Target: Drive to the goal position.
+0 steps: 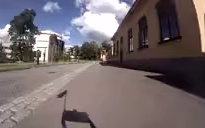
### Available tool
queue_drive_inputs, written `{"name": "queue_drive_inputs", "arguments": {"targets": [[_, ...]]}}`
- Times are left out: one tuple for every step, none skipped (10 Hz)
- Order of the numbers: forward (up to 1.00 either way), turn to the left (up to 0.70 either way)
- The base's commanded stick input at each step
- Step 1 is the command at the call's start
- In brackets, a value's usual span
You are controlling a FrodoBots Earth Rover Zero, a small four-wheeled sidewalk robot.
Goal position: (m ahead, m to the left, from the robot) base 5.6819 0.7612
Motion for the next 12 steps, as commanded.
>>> {"name": "queue_drive_inputs", "arguments": {"targets": [[0.85, 0.00], [0.85, 0.00], [0.85, 0.00], [0.85, 0.00], [0.85, 0.00], [0.85, 0.00], [0.85, 0.00], [0.85, 0.00], [0.85, 0.00], [0.85, 0.00], [0.85, 0.00], [0.85, 0.00]]}}
